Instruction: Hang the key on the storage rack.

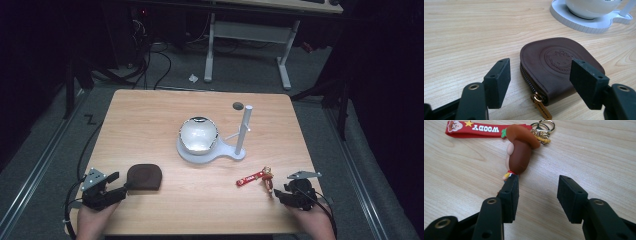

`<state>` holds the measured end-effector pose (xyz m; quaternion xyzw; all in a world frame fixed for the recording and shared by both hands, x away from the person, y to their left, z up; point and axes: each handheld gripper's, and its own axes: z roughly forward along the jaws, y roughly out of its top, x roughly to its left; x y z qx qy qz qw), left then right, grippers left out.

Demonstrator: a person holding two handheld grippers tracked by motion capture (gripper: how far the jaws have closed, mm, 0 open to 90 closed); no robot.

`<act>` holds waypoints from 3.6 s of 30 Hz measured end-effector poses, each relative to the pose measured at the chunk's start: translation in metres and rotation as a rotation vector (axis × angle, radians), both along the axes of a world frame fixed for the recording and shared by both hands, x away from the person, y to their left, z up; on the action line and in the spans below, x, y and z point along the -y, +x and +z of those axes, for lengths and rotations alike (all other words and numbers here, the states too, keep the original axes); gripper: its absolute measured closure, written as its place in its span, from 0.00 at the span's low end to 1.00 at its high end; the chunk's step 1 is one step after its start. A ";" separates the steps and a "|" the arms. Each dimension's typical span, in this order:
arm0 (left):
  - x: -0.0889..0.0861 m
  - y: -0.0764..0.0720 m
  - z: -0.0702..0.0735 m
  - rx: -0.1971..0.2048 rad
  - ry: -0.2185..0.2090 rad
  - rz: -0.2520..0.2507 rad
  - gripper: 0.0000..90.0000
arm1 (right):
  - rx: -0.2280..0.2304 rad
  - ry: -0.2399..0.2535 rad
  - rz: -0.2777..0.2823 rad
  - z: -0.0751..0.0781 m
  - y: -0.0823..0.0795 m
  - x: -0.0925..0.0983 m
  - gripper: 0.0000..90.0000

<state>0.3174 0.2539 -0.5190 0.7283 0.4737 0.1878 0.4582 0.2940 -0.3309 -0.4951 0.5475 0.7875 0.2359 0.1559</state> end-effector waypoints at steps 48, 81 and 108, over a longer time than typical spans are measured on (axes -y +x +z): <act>0.002 -0.001 0.000 -0.008 -0.029 -0.038 0.39 | -0.337 -0.199 0.168 0.019 0.038 -0.047 0.55; -0.002 0.000 -0.002 -0.021 -0.054 -0.049 0.39 | -0.349 -0.179 0.114 0.011 0.065 -0.050 0.70; 0.001 0.001 -0.004 -0.031 -0.045 -0.060 0.40 | -0.345 -0.127 0.187 0.077 0.046 -0.047 0.70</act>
